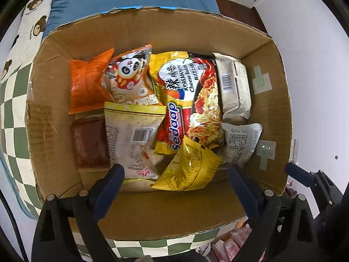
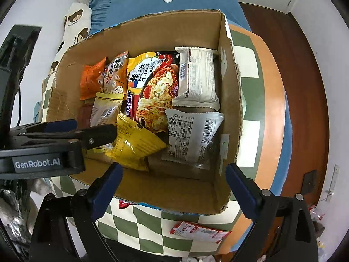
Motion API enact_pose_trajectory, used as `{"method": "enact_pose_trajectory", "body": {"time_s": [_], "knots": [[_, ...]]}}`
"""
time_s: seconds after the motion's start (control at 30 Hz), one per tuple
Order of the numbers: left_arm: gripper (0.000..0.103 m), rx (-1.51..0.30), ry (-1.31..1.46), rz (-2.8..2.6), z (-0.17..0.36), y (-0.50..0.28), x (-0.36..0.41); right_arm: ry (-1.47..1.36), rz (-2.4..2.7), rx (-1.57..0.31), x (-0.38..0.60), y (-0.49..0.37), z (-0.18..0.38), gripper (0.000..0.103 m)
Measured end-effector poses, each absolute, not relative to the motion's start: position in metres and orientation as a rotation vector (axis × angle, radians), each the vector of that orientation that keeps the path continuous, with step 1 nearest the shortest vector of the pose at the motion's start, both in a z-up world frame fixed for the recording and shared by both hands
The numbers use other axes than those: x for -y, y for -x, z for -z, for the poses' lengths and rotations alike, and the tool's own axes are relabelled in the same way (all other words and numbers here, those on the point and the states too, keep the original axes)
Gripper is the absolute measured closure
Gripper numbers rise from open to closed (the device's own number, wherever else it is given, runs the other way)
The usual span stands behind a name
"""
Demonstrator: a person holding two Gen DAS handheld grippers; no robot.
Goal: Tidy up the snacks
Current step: 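Carry the white pack and yellow bag into the box, open both tools, then raise both tools out of the box toward the remaining snacks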
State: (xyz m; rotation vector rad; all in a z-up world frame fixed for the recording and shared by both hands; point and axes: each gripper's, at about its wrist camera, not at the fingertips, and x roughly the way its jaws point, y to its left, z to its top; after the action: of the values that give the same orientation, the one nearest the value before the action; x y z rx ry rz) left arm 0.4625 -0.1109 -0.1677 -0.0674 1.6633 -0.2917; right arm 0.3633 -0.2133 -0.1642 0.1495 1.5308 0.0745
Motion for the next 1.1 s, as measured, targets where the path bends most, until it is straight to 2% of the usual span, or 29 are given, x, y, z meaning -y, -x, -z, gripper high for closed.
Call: {"method": "enact_pose_trajectory", "body": {"time_s": [0.23,0.7,1.1], "knots": [[0.006,-1.598,0.045,0.259,0.155,-0.452,0.092,-0.126,-0.040,-1.478,0.208,-0.359,0.160,0.006],[0.006,-1.336,-0.014,0.184,0.112,-0.410,0.057,-0.095,-0.018,-1.275,0.191,-0.335,0.121,0.006],[0.006,-1.090,-0.030,0.146,0.053,-0.356,0.037,-0.042,0.001,-1.066,0.170,-0.287,0.077,0.006]]}}
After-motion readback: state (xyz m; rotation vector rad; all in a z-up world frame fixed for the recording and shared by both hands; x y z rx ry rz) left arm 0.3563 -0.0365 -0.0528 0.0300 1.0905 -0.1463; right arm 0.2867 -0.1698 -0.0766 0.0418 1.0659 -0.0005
